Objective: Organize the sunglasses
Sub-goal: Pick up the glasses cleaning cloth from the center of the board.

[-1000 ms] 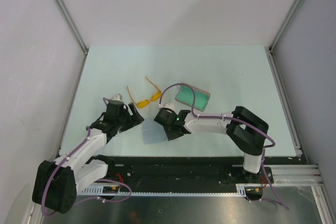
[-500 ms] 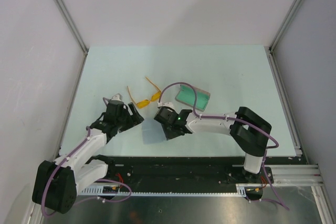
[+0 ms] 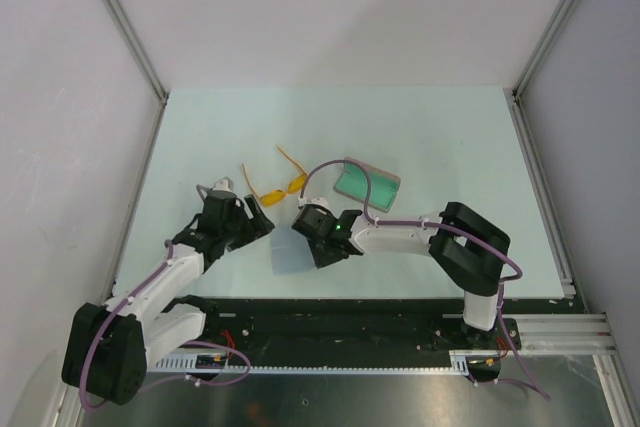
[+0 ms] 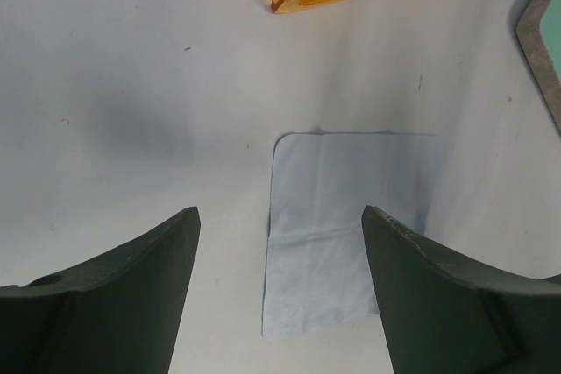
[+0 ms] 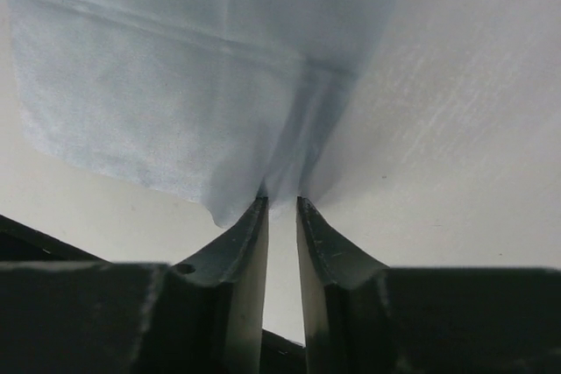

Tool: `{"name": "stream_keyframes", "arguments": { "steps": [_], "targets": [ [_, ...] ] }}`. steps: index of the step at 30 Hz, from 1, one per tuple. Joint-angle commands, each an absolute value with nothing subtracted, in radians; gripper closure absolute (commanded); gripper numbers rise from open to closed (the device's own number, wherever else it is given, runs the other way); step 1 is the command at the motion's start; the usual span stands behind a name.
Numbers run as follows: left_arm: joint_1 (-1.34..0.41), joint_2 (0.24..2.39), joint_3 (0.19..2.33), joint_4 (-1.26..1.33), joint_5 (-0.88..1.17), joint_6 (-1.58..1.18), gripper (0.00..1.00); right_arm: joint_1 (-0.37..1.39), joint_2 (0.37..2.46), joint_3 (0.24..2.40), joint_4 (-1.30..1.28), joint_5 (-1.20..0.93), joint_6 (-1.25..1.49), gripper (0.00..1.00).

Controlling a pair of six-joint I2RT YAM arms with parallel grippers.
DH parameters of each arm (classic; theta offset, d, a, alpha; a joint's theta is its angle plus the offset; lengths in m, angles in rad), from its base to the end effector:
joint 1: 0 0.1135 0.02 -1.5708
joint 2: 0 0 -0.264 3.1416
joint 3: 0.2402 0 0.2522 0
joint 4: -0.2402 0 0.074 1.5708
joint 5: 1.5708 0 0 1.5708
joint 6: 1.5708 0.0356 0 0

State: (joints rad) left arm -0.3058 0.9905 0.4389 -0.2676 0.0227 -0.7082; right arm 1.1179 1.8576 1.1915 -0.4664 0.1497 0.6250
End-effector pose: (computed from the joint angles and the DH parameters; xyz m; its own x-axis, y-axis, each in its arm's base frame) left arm 0.1811 -0.0580 0.1769 -0.7346 -0.4500 -0.5078 -0.2133 0.8636 -0.4567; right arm 0.1670 0.3310 0.1636 -0.8253 -0.3738 -0.4232 -0.4668 0.8734 0.1388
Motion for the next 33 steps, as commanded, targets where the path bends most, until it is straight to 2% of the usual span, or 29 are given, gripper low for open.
{"name": "stream_keyframes", "arguments": {
  "steps": [1, 6, 7, 26, 28, 29, 32, 33],
  "targets": [
    [-0.313, 0.994, 0.436, -0.235, 0.026, -0.721, 0.20, 1.117, 1.879, 1.193, -0.474, 0.152, 0.626, 0.80],
    [-0.313, 0.996, 0.436, -0.232, 0.028, -0.721, 0.20, 1.117, 1.870, 1.198, -0.498, 0.173, 0.621, 0.99],
    [-0.313, 0.997, 0.436, -0.232, 0.029, -0.722, 0.20, 1.117, 1.865, 1.198, -0.509, 0.179, 0.618, 1.00],
    [-0.314, 1.015, 0.420, -0.215, 0.035, -0.724, 0.21, 1.114, 1.802, 1.213, -0.594, 0.219, 0.592, 1.00],
    [-0.314, 1.014, 0.420, -0.213, 0.034, -0.724, 0.21, 1.103, 1.804, 1.213, -0.580, 0.218, 0.594, 0.97],
    [-0.316, 1.015, 0.419, -0.213, 0.032, -0.723, 0.21, 1.098, 1.804, 1.213, -0.572, 0.210, 0.597, 0.87],
    [-0.316, 1.012, 0.417, -0.212, 0.037, -0.721, 0.21, 1.092, 1.801, 1.213, -0.535, 0.175, 0.604, 0.68],
    [-0.316, 1.009, 0.416, -0.213, 0.037, -0.721, 0.21, 1.092, 1.802, 1.213, -0.526, 0.157, 0.604, 0.66]
  ]
}}
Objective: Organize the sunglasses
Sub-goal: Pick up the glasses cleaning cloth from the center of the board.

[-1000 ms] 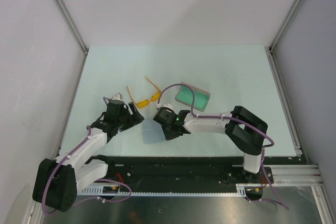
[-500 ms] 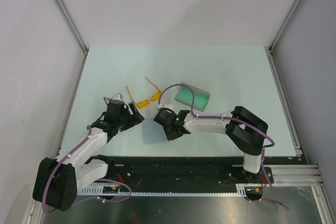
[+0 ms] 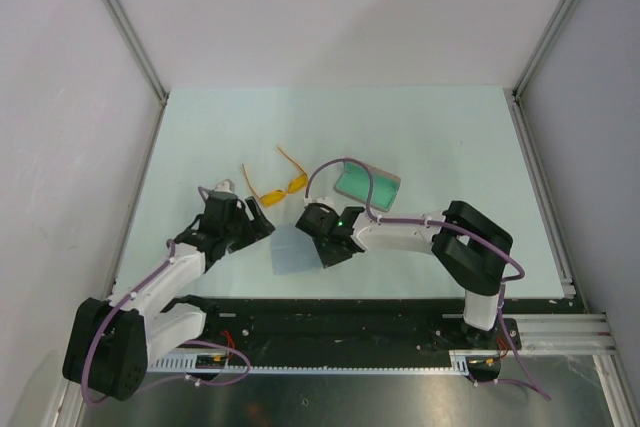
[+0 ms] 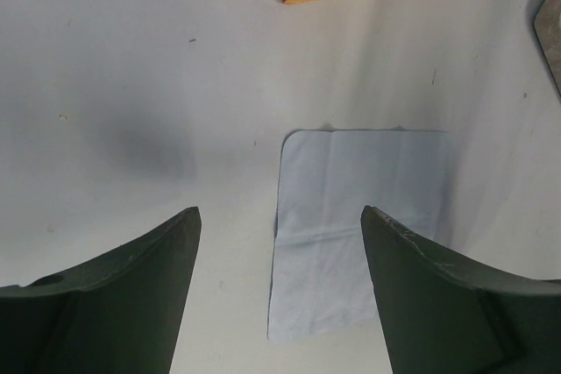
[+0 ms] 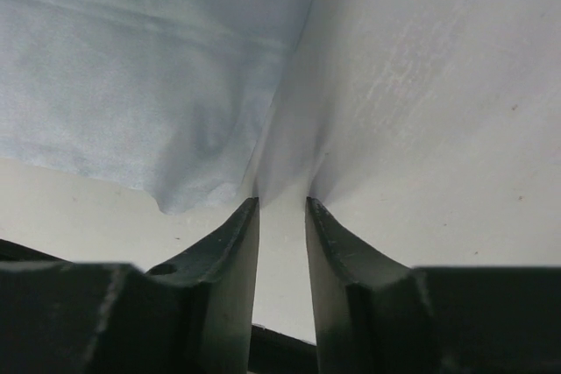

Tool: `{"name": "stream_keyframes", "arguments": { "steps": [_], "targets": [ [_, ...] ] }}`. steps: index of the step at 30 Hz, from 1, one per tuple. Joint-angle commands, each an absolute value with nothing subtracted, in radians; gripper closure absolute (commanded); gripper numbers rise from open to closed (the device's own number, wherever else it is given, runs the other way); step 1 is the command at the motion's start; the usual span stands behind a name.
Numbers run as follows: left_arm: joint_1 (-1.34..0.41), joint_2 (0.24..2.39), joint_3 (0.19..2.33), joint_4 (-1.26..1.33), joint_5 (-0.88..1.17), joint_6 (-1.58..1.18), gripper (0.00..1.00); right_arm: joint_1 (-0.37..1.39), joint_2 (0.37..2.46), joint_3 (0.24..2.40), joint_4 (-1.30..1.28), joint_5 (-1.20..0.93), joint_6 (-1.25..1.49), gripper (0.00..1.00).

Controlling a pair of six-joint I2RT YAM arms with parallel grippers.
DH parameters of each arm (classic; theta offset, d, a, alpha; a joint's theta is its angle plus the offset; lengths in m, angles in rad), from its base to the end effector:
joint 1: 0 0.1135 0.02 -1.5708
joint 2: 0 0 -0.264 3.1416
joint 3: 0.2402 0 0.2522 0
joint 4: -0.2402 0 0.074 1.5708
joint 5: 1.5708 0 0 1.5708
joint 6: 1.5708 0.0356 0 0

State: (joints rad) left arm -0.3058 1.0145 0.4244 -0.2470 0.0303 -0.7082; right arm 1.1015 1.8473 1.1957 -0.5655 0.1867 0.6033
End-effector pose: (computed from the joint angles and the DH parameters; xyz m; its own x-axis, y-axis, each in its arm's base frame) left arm 0.1817 -0.0585 0.1698 -0.7463 -0.4462 -0.4940 -0.2174 0.8648 -0.4527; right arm 0.1691 0.3190 0.1644 -0.8301 -0.4043 -0.3840 -0.4570 0.8879 0.0531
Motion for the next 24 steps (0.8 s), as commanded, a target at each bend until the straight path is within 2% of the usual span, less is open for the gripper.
{"name": "stream_keyframes", "arguments": {
  "steps": [1, 18, 24],
  "targets": [
    [-0.318, 1.006, 0.414, -0.213, 0.035, -0.721, 0.21, 1.092, 1.802, 1.212, -0.519, 0.149, 0.606, 0.65],
    [-0.318, 1.005, 0.416, -0.212, 0.026, -0.716, 0.21, 1.098, 1.887, 1.247, -0.480, 0.104, 0.617, 0.61],
    [-0.318, 1.006, 0.414, -0.210, 0.023, -0.715, 0.20, 1.129, 1.947, 1.315, -0.564, 0.163, 0.597, 0.67]
  ]
}}
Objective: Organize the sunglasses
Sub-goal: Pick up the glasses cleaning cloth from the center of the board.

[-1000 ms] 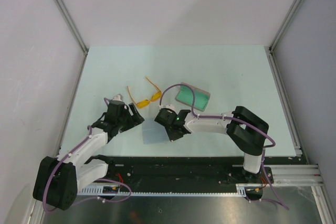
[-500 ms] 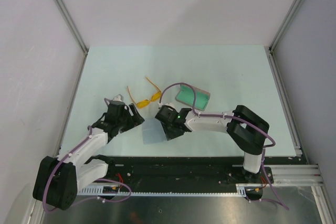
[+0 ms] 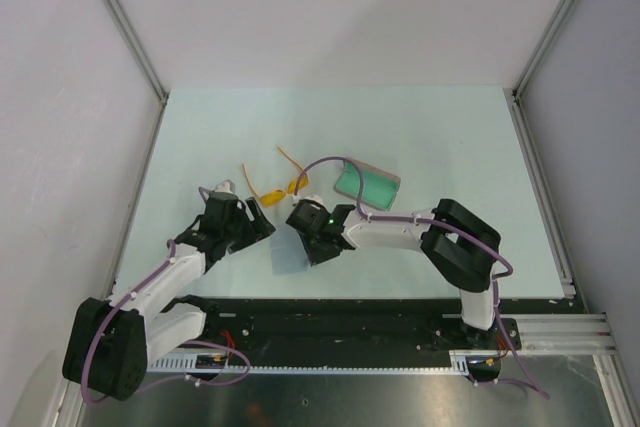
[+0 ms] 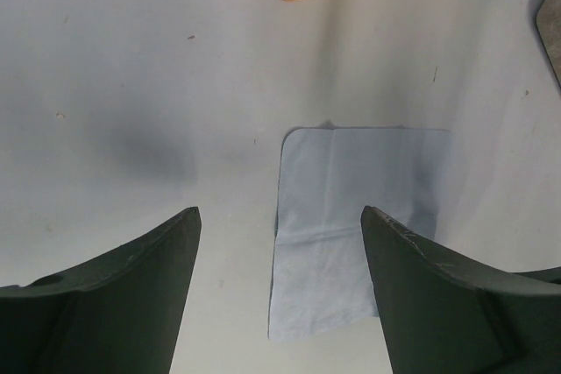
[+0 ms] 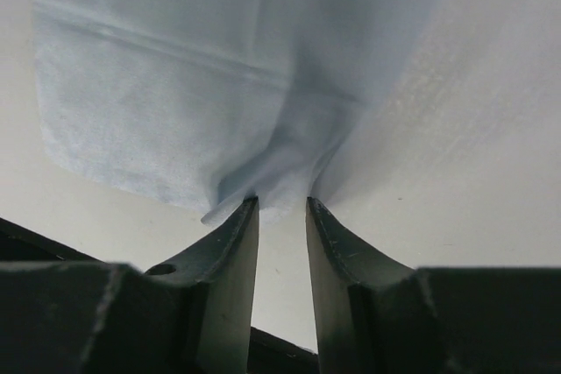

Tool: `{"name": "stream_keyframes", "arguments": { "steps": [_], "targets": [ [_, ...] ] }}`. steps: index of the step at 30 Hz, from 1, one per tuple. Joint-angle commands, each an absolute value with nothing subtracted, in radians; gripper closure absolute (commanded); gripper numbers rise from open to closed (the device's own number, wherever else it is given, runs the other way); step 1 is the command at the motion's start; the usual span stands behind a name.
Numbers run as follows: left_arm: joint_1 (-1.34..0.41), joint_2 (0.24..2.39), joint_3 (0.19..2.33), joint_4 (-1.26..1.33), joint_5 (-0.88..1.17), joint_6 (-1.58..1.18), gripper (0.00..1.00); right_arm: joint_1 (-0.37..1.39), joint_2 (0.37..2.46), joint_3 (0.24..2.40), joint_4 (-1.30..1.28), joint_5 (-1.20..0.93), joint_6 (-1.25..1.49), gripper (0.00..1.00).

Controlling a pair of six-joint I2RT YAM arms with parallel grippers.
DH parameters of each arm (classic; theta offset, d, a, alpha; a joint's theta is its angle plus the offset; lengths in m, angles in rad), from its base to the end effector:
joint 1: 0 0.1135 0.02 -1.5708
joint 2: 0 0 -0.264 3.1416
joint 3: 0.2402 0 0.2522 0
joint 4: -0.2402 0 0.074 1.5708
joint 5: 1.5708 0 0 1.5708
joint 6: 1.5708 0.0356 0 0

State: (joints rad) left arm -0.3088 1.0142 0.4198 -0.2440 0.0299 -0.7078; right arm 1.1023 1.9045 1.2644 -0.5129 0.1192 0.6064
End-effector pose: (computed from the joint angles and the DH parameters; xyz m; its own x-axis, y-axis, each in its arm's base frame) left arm 0.1810 -0.0589 0.1687 -0.7481 -0.4435 -0.4936 -0.2153 0.8658 -0.4516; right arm 0.1768 0.3399 0.1648 -0.8316 -0.3900 -0.3954 -0.4748 0.8686 0.1419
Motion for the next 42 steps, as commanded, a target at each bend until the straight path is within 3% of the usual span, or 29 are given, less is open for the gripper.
{"name": "stream_keyframes", "arguments": {
  "steps": [1, 9, 32, 35, 38, 42],
  "targets": [
    [-0.318, 1.005, 0.413, -0.210, 0.021, -0.715, 0.21, 1.132, 1.953, 1.325, -0.581, 0.170, 0.595, 0.71],
    [-0.316, 1.005, 0.413, -0.209, 0.018, -0.715, 0.20, 1.144, 1.973, 1.344, -0.638, 0.209, 0.598, 1.00],
    [-0.318, 1.005, 0.407, -0.201, 0.017, -0.718, 0.20, 1.135, 1.913, 1.358, -0.747, 0.258, 0.551, 1.00],
    [-0.318, 1.008, 0.410, -0.201, 0.017, -0.716, 0.20, 1.134, 1.907, 1.358, -0.744, 0.267, 0.554, 0.71],
    [-0.316, 1.014, 0.413, -0.199, 0.017, -0.716, 0.20, 1.128, 1.878, 1.358, -0.741, 0.273, 0.557, 0.63],
    [-0.318, 1.031, 0.423, -0.198, 0.020, -0.716, 0.20, 1.108, 1.827, 1.358, -0.736, 0.281, 0.561, 0.60]
  ]
}}
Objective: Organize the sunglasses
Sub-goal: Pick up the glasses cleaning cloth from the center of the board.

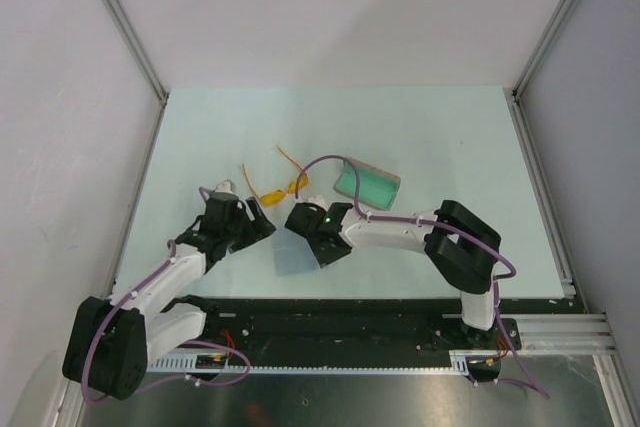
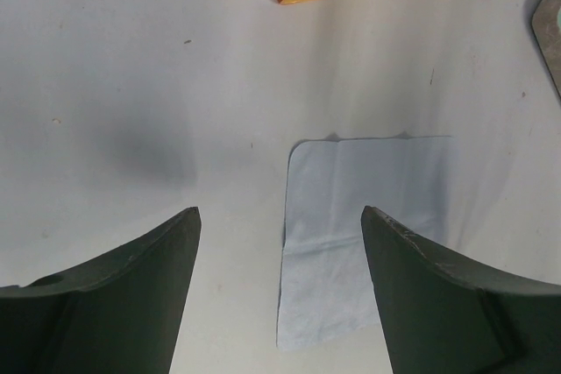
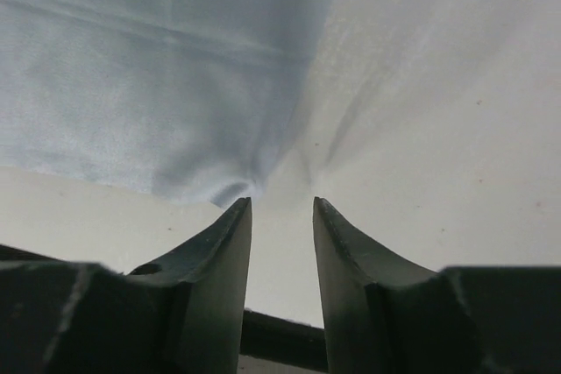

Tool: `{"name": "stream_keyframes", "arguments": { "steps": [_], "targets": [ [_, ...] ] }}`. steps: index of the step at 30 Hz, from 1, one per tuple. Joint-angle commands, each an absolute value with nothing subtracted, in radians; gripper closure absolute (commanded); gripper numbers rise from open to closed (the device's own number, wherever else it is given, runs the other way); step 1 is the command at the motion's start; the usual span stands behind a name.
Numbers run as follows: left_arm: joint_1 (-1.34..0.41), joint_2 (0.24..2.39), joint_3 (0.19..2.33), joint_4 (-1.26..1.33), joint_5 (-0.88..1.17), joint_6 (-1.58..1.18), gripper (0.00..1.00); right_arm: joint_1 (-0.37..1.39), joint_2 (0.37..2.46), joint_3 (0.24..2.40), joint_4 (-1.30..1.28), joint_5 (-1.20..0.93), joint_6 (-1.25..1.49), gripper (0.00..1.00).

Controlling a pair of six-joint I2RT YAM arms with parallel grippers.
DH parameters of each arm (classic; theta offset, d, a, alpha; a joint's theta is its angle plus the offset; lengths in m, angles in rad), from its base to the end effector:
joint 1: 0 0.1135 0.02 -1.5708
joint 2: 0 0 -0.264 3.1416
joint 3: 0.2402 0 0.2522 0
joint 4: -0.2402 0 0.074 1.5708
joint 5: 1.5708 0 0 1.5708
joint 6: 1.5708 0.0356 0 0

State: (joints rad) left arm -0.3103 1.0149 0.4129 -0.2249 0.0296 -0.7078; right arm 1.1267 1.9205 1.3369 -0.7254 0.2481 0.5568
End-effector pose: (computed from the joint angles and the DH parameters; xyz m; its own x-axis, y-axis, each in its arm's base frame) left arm 0.1813 -0.0593 0.1678 -0.7432 -0.4441 -0.5003 -0.2092 0.8646 -0.4568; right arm 0.1694 0.3358 0.1718 -0.8005 -0.4900 -0.3451 -0.5006 0.8633 -0.0646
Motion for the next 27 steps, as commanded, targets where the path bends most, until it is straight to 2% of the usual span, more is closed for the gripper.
{"name": "stream_keyframes", "arguments": {
  "steps": [1, 6, 11, 14, 16, 18, 27],
  "targets": [
    [-0.318, 1.035, 0.429, -0.196, 0.020, -0.718, 0.20, 1.089, 1.809, 1.358, -0.730, 0.281, 0.560, 0.60],
    [-0.330, 1.081, 0.454, -0.189, 0.018, -0.721, 0.21, 1.022, 1.790, 1.358, -0.632, 0.246, 0.540, 0.55],
    [-0.348, 1.146, 0.485, -0.181, 0.011, -0.738, 0.25, 0.937, 1.828, 1.358, -0.534, 0.206, 0.497, 0.55],
    [-0.359, 1.203, 0.502, -0.166, 0.012, -0.750, 0.32, 0.911, 1.850, 1.358, -0.483, 0.190, 0.465, 0.55],
    [-0.362, 1.239, 0.509, -0.158, 0.015, -0.761, 0.41, 0.901, 1.859, 1.356, -0.462, 0.180, 0.456, 0.55],
    [-0.364, 1.256, 0.514, -0.152, 0.020, -0.768, 0.47, 0.887, 1.874, 1.356, -0.445, 0.157, 0.448, 0.57],
    [-0.385, 1.330, 0.534, -0.130, 0.043, -0.772, 0.53, 0.884, 1.937, 1.351, -0.396, 0.063, 0.428, 0.63]
  ]
}}
